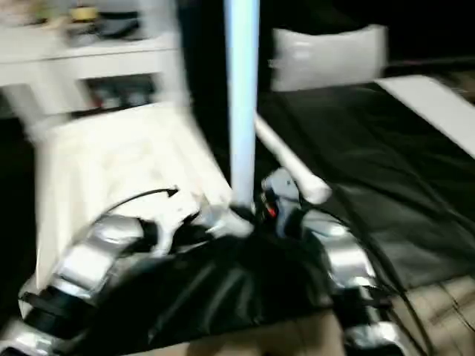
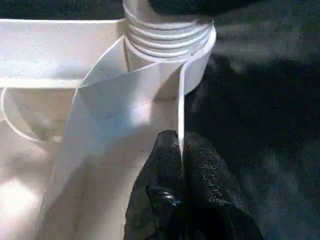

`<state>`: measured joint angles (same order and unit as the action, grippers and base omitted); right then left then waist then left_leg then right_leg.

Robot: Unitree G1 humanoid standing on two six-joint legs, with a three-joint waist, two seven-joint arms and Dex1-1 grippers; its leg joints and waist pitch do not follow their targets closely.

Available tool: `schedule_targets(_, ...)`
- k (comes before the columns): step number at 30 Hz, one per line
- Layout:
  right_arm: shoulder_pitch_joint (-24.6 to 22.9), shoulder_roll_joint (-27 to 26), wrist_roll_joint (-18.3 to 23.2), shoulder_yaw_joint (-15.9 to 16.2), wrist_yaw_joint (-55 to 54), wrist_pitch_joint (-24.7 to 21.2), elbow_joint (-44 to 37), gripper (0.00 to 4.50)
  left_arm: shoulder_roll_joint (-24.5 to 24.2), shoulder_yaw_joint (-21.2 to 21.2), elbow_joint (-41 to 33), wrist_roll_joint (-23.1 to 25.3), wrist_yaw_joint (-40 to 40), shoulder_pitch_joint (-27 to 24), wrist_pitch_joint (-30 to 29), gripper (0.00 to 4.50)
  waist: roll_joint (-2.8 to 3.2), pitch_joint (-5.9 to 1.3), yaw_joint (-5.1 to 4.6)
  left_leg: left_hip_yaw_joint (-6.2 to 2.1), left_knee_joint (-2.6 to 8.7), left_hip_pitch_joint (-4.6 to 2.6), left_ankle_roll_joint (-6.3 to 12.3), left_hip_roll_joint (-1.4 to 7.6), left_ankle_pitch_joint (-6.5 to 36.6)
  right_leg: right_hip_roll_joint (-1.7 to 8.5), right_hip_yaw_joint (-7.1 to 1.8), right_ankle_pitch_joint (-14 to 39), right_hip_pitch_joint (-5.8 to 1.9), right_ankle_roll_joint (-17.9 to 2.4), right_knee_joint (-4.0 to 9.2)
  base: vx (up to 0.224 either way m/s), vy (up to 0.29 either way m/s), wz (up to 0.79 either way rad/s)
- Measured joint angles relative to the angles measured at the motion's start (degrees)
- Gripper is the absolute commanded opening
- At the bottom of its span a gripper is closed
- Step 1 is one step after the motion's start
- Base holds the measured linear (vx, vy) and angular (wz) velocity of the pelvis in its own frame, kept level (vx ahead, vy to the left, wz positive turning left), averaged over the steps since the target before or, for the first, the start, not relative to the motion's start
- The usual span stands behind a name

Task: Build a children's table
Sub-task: Rotate leg to tighten, then rotate table base

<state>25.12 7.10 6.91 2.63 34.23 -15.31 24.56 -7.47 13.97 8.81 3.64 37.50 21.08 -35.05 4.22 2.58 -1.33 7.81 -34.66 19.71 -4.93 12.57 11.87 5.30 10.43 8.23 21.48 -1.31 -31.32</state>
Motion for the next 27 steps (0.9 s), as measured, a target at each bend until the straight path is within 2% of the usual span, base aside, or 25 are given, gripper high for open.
schedule_targets(2, 1.87, -2.40, -1.29, -0.32, -5.74, 0.53, 2.34, 2.09, 2.34, -0.47, 1.13, 1.33, -4.10, 0.71, -0.24, 0.00, -1.19, 0.61, -0.01, 0.47, -0.16, -1.20, -0.17, -0.85, 0.10, 0.01, -1.88, 0.50, 0.48, -0.10, -2.02, -0.016, -0.028, 0.03)
schedule_targets(3, 2.18, -2.96, -1.90, -0.32, -7.23, 1.09, 2.87, 2.09, 2.94, -0.37, 1.29, 1.77, -5.13, 0.90, -0.38, 0.00, -1.26, 0.74, -0.07, 0.74, -0.87, -1.81, -0.63, -1.18, 0.56, 0.07, -1.22, 0.52, 0.99, -0.10, -1.81, -0.033, -0.056, 0.06)
schedule_targets(4, 2.96, -3.59, -2.15, -0.44, -8.09, 1.77, 3.55, 2.09, 3.18, -0.42, 1.01, 1.91, -5.75, 1.08, -0.46, 0.00, -0.85, 0.77, 0.09, 0.46, -1.67, -1.08, 0.28, -1.10, 2.54, 0.91, 0.74, 0.56, 1.22, -0.16, -1.37, 0.033, -0.027, -0.24)
schedule_targets(5, 3.30, -3.79, -2.21, -0.74, -8.25, 2.22, 3.67, 2.09, 3.20, -0.31, 0.77, 1.88, -5.79, 1.39, -0.51, 0.00, 0.08, 0.80, 0.00, -0.57, -1.75, 0.01, 0.87, -0.58, 2.96, 1.36, 3.37, 0.54, 0.55, -0.12, -0.24, 0.118, 0.050, -0.40)
schedule_targets(6, 3.30, -3.85, -2.21, -1.30, -8.26, 2.49, 3.48, 2.64, 3.33, 0.05, 0.65, 1.71, -5.94, 1.68, -0.58, 0.00, 0.92, 0.93, 0.23, -1.91, -1.64, 0.61, 0.65, 0.43, 2.86, 1.11, 4.47, 1.00, 0.15, 0.39, -0.27, 0.118, 0.050, -0.40)
schedule_targets(7, 3.13, -3.90, -2.21, -1.66, -8.26, 2.48, 3.29, 2.64, 3.33, 0.34, 0.65, 1.67, -6.10, 1.83, -0.66, 0.00, 0.75, 1.03, 0.48, -2.05, -1.69, 0.37, -0.02, 0.42, 2.49, 0.95, 3.50, 1.80, 0.54, 0.65, -1.75, 0.080, 0.013, -0.09)
schedule_targets(8, 2.70, -4.30, -1.42, -2.18, -8.18, 2.43, 3.02, 2.77, 3.26, 0.55, 0.65, 1.68, -6.43, 1.86, -0.74, 0.00, -0.35, 1.23, 0.72, -1.18, -1.70, -0.65, -0.73, -0.04, 2.10, 0.65, 1.01, 1.43, 0.81, -0.11, -3.17, 0.000, 0.000, 0.00)
schedule_targets(9, 2.22, -4.81, -0.68, -2.33, -8.19, 2.52, 2.74, 2.77, 3.12, 0.59, 0.80, 1.79, -6.66, 1.86, -0.83, 0.00, -1.35, 1.47, 0.62, -0.68, -2.20, -1.70, -0.95, -1.08, 2.15, 0.55, -0.14, 0.93, 1.17, -1.07, -3.99, 0.065, -0.051, 0.16)
schedule_targets(10, 1.84, -4.78, -0.27, -2.36, -7.97, 3.06, 2.61, 2.90, 3.14, 0.58, 1.08, 1.79, -6.99, 1.90, -0.79, 0.00, -1.18, 1.47, 0.96, -0.31, -3.01, -1.81, -0.65, -1.11, 3.61, 0.42, -0.01, 1.18, 1.55, -1.15, -3.75, 0.068, -0.011, -0.09)
schedule_targets(11, 1.96, -5.21, -0.21, -2.27, -7.87, 3.63, 2.45, 3.01, 2.84, 0.20, 0.99, 1.79, -7.17, 2.21, -0.68, 0.00, -0.39, 1.38, 1.13, -0.84, -2.88, -0.79, 0.73, -1.29, 4.44, 1.19, 1.50, 1.18, 1.31, -1.11, -2.99, 0.151, 0.035, -0.23)
schedule_targets(12, 1.82, -5.22, -0.29, -2.26, -7.87, 4.74, 2.48, 3.15, 2.74, -0.01, 1.16, 1.93, -7.75, 3.02, -0.69, 0.00, 1.01, 1.10, 0.80, -1.56, -2.74, 0.26, 0.77, -0.62, 4.47, 1.24, 3.71, 1.01, 1.00, -0.82, -1.15, 0.105, 0.060, -0.37)
schedule_targets(13, 1.60, -5.17, -0.38, -2.19, -7.87, 5.07, 2.54, 3.15, 2.70, -0.20, 1.48, 2.33, -8.41, 3.65, -0.68, 0.00, 1.16, 1.11, 0.52, -2.37, -2.37, 0.84, 0.61, 0.12, 4.38, 1.20, 4.41, 1.00, 0.89, -0.61, -0.59, 0.128, 0.077, -0.20)
schedule_targets(14, 1.06, -4.86, -0.45, -1.93, -7.49, 5.26, 2.56, 3.34, 2.61, -0.28, 2.07, 2.42, -9.04, 4.42, -0.57, 0.00, 0.87, 1.13, 0.52, -2.53, -2.33, 1.02, -0.52, 0.36, 3.68, 0.89, 3.84, 1.37, 1.35, -0.02, -1.34, 0.058, 0.035, -0.02)
schedule_targets(15, -0.16, -4.56, -0.46, -1.57, -7.11, 5.17, 2.62, 3.43, 2.56, -0.32, 2.86, 2.48, -9.57, 5.09, -0.31, 0.00, 0.15, 1.19, 0.30, -2.20, -2.84, 0.71, -1.51, -0.15, 2.74, 0.74, 2.25, 0.18, 1.72, -1.24, -2.26, 0.058, 0.035, -0.02)
schedule_targets(16, -1.32, -4.20, -0.37, -1.51, -6.54, 4.96, 2.55, 3.51, 2.78, -0.33, 3.40, 2.56, -10.02, 5.17, 0.06, 0.00, 0.08, 1.22, 0.40, -1.89, -2.85, 0.36, -1.49, -0.83, 2.86, 0.92, 1.62, 0.08, 1.73, -1.24, -2.63, 0.000, 0.000, 0.00)
schedule_targets(17, -1.95, -3.88, -0.21, -1.63, -6.06, 4.49, 2.14, 3.57, 2.68, -0.37, 3.65, 2.52, -10.24, 5.45, 0.33, 0.00, 0.17, 1.23, 0.50, -1.47, -2.34, 0.26, -1.47, -1.21, 2.85, 1.11, 1.52, 0.11, 1.81, -1.25, -2.37, 0.061, 0.060, 0.06)
schedule_targets(18, -3.45, -3.36, 0.30, -1.77, -5.21, 4.01, 0.53, 3.57, 2.65, -0.41, 4.51, 2.43, -10.47, 6.42, 0.83, 0.00, 0.20, 1.21, 0.84, -1.43, -1.73, 0.53, -1.22, -1.40, 2.64, 1.15, 1.48, 0.02, 1.98, -1.11, -1.81, 0.061, 0.060, 0.06)
schedule_targets(19, -4.32, -2.97, 0.76, -2.03, -4.69, 3.48, -0.54, 3.76, 2.62, -0.56, 5.14, 2.37, -10.75, 6.89, 1.43, 0.00, 0.18, 1.19, 1.10, -1.44, -1.50, 0.74, -1.07, -1.41, 2.49, 1.13, 1.46, -0.04, 2.15, -1.09, -1.62, 0.052, 0.023, 0.02)
schedule_targets(21, -6.19, -2.33, 2.84, -2.36, -2.96, 2.63, -4.59, 3.88, 2.29, -1.14, 6.39, 2.25, -11.04, 8.11, 2.61, 0.00, 0.24, 1.14, 1.76, -1.48, -1.65, 1.45, -0.59, -1.23, 2.23, 1.13, 1.37, -0.18, 2.82, -1.09, -1.74, 0.052, 0.001, 0.03)
schedule_targets(23, -7.69, -1.85, 4.52, -2.49, -1.79, 2.27, -8.33, 3.94, 2.02, -2.26, 7.68, 1.99, -11.34, 9.01, 3.46, 0.00, 0.23, 1.12, 2.33, -1.44, -1.68, 1.78, -0.54, -1.21, 2.25, 1.12, 1.31, -0.30, 3.31, -1.33, -1.82, 0.027, 0.000, 0.01)
schedule_targets(25, -8.18, -1.27, 4.78, -2.90, -1.29, 2.31, -10.35, 4.20, 1.95, -3.00, 7.93, 1.19, -11.22, 9.30, 3.65, 0.00, 0.27, 1.08, 2.82, -1.34, -1.69, 2.08, -0.50, -1.19, 2.26, 1.12, 1.27, -0.27, 3.67, -1.37, -1.85, 0.000, 0.000, 0.00)
schedule_targets(26, -8.61, -1.11, 4.78, -2.90, -1.30, 2.40, -10.99, 4.35, 1.92, -3.26, 7.93, 0.64, -10.67, 9.33, 3.64, 0.44, 0.28, 1.08, 3.16, -1.28, -1.69, 2.09, -0.49, -1.14, 2.27, 1.08, 1.27, -0.24, 3.70, -1.40, -1.85, 0.000, 0.000, 0.00)
schedule_targets(27, -9.01, -1.05, 4.77, -2.89, -1.33, 2.29, -11.22, 4.38, 1.93, -3.64, 7.93, 0.19, -10.17, 9.32, 3.63, 0.55, 0.29, 1.07, 3.46, -1.24, -1.69, 2.08, -0.48, -1.09, 2.27, 1.04, 1.27, -0.22, 3.71, -1.43, -1.86, 0.000, 0.000, 0.00)
